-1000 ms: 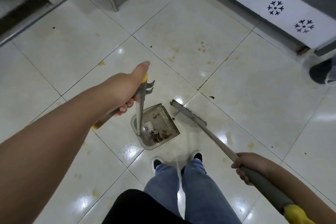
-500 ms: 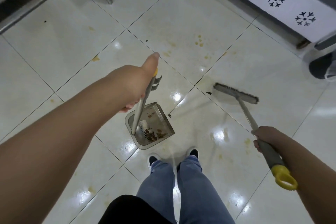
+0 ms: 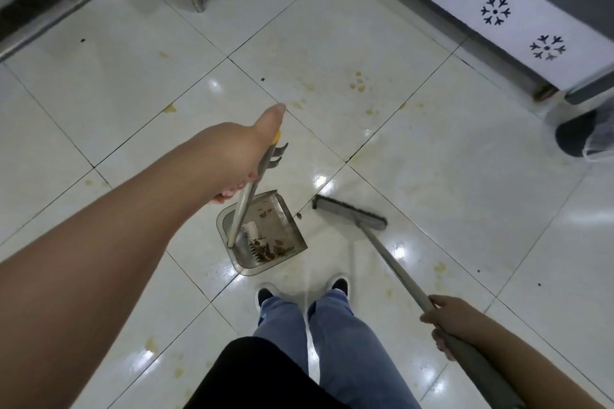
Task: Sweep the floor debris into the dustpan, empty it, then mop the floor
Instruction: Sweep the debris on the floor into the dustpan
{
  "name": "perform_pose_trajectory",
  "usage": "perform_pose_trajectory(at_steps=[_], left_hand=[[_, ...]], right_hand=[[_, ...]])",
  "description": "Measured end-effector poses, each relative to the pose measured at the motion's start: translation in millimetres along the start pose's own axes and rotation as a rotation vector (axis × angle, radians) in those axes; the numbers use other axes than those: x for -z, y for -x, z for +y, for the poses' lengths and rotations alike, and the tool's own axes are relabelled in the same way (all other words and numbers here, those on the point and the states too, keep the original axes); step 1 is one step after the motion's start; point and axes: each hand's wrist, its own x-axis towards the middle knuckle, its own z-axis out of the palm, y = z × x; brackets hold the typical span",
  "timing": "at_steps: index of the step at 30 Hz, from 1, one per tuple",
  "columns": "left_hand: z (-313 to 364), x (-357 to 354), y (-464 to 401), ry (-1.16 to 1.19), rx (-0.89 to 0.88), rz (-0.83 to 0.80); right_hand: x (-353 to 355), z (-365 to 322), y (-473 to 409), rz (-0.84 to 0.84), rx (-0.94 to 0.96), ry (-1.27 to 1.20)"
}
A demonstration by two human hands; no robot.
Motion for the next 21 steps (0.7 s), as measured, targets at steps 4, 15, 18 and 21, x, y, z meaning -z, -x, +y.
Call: perform_pose_trajectory(at_steps=[4, 15, 18, 21], left_hand=[[-3.2, 1.6, -5.4, -0.003, 0.005, 0.044], [-33.9, 1.8, 5.3, -0.064, -0.016, 0.053], [-46.5, 8.8, 3.0, -0.058, -0.008, 0.075], [-62.0, 14.3, -3.5, -0.037, -0.034, 0.09]], right_hand=[[1.7, 21.4, 1.8, 0.024, -0.009, -0.08], [-22.5, -21.1, -41.0, -0.085, -0.118, -0.447], [-55.5, -21.7, -38.2, -0.105, -0.151, -0.293], [-96.5, -12.7, -30.4, -0.065, -0.068, 0.112]])
